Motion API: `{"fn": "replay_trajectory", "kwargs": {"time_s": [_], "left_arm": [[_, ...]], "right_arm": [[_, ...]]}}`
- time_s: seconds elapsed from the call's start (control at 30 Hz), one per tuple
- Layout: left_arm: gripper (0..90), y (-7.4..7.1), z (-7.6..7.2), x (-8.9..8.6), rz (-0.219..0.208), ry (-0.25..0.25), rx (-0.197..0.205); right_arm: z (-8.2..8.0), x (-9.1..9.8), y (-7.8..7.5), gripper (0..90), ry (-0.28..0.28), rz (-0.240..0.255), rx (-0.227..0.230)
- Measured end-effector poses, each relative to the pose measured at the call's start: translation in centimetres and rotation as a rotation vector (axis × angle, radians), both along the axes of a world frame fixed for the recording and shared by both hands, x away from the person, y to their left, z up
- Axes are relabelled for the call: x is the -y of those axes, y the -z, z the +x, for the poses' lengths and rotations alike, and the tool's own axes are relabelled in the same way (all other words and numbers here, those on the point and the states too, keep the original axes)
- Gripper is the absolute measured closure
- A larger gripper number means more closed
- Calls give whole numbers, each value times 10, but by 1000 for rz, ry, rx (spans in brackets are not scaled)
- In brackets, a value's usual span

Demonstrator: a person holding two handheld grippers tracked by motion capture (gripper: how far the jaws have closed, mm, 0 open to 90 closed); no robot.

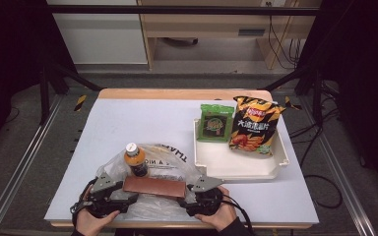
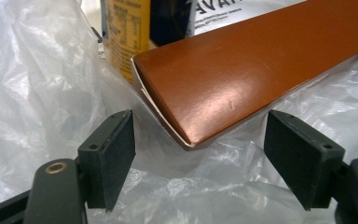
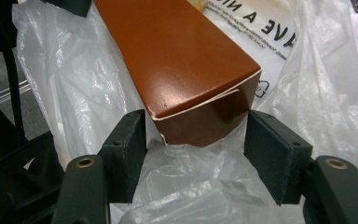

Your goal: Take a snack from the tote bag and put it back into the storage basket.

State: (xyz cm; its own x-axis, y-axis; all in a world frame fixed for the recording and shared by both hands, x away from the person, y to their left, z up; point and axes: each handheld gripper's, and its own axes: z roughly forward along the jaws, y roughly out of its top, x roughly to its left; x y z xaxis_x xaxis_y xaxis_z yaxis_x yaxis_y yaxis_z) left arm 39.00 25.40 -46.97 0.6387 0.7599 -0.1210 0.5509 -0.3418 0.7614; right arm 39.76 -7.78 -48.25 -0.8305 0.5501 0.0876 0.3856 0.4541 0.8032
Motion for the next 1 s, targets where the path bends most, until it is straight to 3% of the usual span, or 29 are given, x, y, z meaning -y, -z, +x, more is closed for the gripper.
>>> {"fn": "replay_trajectory", "kwargs": {"time_s": [0.13,0.3,0.43,0.77,1.0], "left_arm": [[257,-1,-1,-1,-5,-6,14],[261,1,-1,-1,5,-3,21],[266,1,-2,-1,10,-3,26],[298,2,-2,-3,12,3,31],[344,3,-2,-3,21,-2,29]], "right_arm": [[-3,1,-9,364,-2,28,8],[-5,-1,-32,345,-4,76,49],[1,-11,-45,345,-10,76,77],[15,-29,-32,302,-31,-36,32],[18,-36,-28,288,-47,-46,37]]}}
